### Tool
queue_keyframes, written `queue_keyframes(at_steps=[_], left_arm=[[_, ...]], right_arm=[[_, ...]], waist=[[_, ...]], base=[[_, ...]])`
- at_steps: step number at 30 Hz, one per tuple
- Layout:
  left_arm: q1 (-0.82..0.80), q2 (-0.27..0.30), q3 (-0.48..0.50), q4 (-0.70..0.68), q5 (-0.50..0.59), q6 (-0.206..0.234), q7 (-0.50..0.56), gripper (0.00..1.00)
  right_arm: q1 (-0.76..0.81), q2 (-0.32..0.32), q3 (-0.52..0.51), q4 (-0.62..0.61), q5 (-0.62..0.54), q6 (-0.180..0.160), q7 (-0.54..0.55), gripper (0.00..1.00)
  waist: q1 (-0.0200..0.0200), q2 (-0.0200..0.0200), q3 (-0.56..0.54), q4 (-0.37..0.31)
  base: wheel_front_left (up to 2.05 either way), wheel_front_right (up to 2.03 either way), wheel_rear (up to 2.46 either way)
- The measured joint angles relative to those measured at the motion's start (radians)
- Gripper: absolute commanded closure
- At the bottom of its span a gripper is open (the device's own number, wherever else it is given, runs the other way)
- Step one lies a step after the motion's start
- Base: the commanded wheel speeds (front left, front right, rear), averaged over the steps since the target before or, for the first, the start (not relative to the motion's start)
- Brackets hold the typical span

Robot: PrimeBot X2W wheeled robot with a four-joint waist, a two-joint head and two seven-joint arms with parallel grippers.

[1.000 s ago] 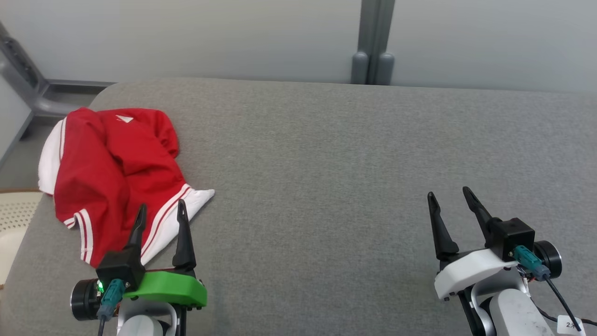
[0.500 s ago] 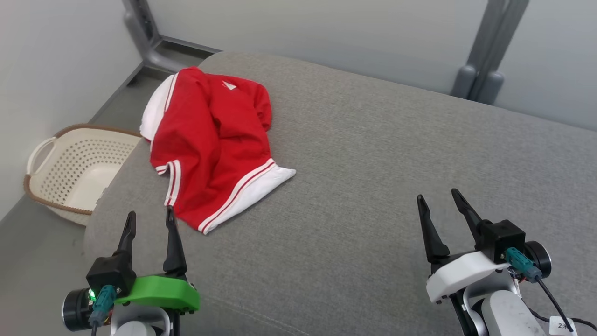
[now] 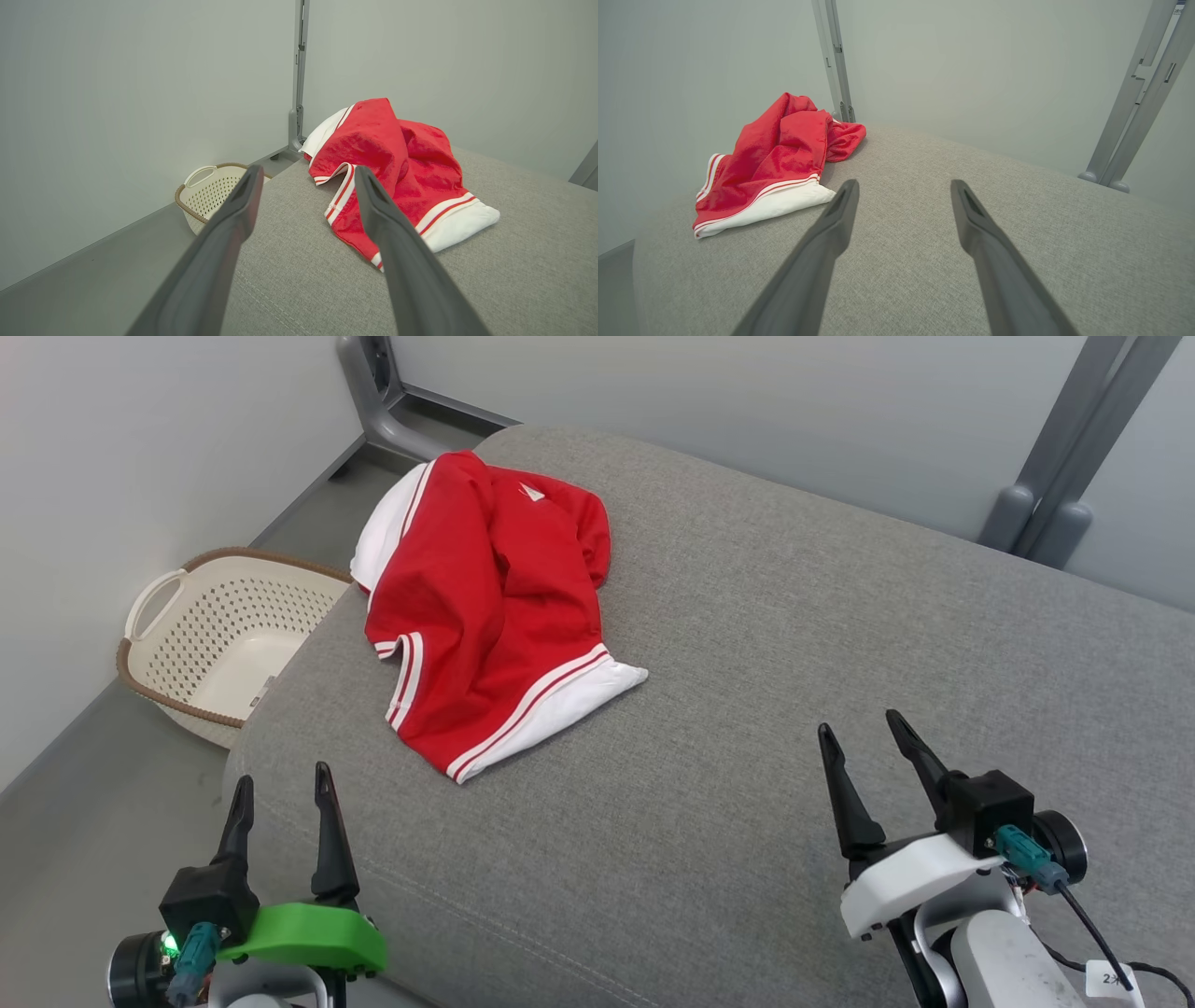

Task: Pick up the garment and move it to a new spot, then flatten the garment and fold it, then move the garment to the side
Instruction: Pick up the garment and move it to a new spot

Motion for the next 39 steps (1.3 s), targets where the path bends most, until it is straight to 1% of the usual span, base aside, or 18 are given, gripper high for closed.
queue_keyframes(at_steps=[2, 4, 7, 9, 13, 18, 22, 26, 28, 30, 32, 35, 36, 37, 39], left_arm=[[-0.001, 0.0, -0.003, 0.01, -0.002, -0.003, 0.0, 0.0], [-0.008, 0.0, -0.006, 0.023, -0.006, -0.016, 0.0, 0.0], [-0.068, 0.001, -0.01, 0.075, -0.008, -0.032, 0.0, 0.0], [-0.157, 0.001, -0.003, 0.146, -0.035, -0.05, 0.013, 0.0], [-0.335, 0.002, 0.018, 0.29, -0.122, -0.1, 0.077, 0.0], [-0.542, 0.011, 0.031, 0.476, -0.179, -0.13, 0.18, 0.0], [-0.659, 0.035, 0.059, 0.6, -0.233, -0.147, 0.242, 0.0], [-0.727, 0.061, 0.092, 0.694, -0.277, -0.147, 0.28, 0.0], [-0.747, 0.081, 0.097, 0.737, -0.278, -0.134, 0.296, 0.0], [-0.764, 0.097, 0.099, 0.779, -0.275, -0.102, 0.31, 0.0], [-0.77, 0.104, 0.099, 0.814, -0.269, -0.08, 0.324, 0.0], [-0.786, 0.1, 0.108, 0.856, -0.286, -0.074, 0.352, 0.0], [-0.792, 0.099, 0.109, 0.866, -0.288, -0.072, 0.359, 0.29], [-0.794, 0.1, 0.108, 0.869, -0.287, -0.072, 0.349, 0.99], [-0.797, 0.113, 0.105, 0.871, -0.284, -0.067, 0.322, 1.0]], right_arm=[[0.002, 0.0, -0.005, -0.001, 0.001, 0.0, 0.0, 0.0], [0.005, 0.0, -0.009, -0.002, 0.001, 0.0, -0.001, 0.0], [0.005, 0.0, -0.011, -0.015, -0.011, 0.0, 0.006, 0.0], [-0.002, 0.0, -0.004, -0.031, -0.027, 0.0, 0.017, 0.0], [-0.03, 0.001, 0.007, -0.056, -0.05, 0.0, 0.041, 0.0], [-0.062, 0.0, 0.019, -0.09, -0.089, 0.0, 0.063, 0.0], [-0.078, 0.0, 0.042, -0.114, -0.1, 0.0, 0.077, 0.0], [-0.094, 0.0, 0.049, -0.136, -0.108, 0.0, 0.081, 0.0], [-0.094, 0.0, 0.048, -0.141, -0.109, 0.0, 0.083, 0.0], [-0.096, 0.0, 0.044, -0.143, -0.111, 0.0, 0.083, 0.0], [-0.098, 0.0, 0.039, -0.145, -0.111, 0.0, 0.082, 0.0], [-0.101, -0.001, 0.032, -0.147, -0.111, 0.0, 0.079, 0.0], [-0.102, -0.001, 0.032, -0.146, -0.111, 0.0, 0.078, 0.0], [-0.102, -0.001, 0.032, -0.146, -0.11, 0.0, 0.077, 0.0], [-0.104, -0.001, 0.031, -0.143, -0.105, 0.0, 0.071, 0.0]], waist=[[0.0, 0.0, -0.001, -0.002], [0.0, 0.0, 0.001, -0.004], [0.0, 0.0, 0.014, -0.009], [0.0, 0.0, 0.031, -0.017], [0.0, 0.0, 0.071, -0.037], [0.0, 0.0, 0.133, -0.074], [0.0, 0.0, 0.175, -0.128], [0.0001, 0.0, 0.217, -0.188], [0.0001, 0.0, 0.238, -0.217], [0.0001, 0.0, 0.26, -0.247], [0.0001, 0.0, 0.279, -0.271], [0.0001, 0.0, 0.309, -0.302], [0.0001, 0.0, 0.318, -0.312], [0.0001, 0.0, 0.325, -0.322], [0.0001, 0.0, 0.334, -0.336]], base=[[0.0, 0.0, 0.0], [0.0, 0.0, 0.0], [0.0, 0.0, 0.0], [0.0, 0.0, 0.0], [0.0, 0.0, 0.0], [0.0, 0.0, 0.0], [0.0, 0.0, 0.0], [0.0, 0.0, 0.0], [0.0, 0.0, 0.0], [0.0, 0.0, 0.0], [0.0, 0.0, 0.0], [0.0, 0.0, 0.0], [0.0, 0.0, 0.0], [0.0, 0.0, 0.0], [0.0, 0.0, 0.0]])
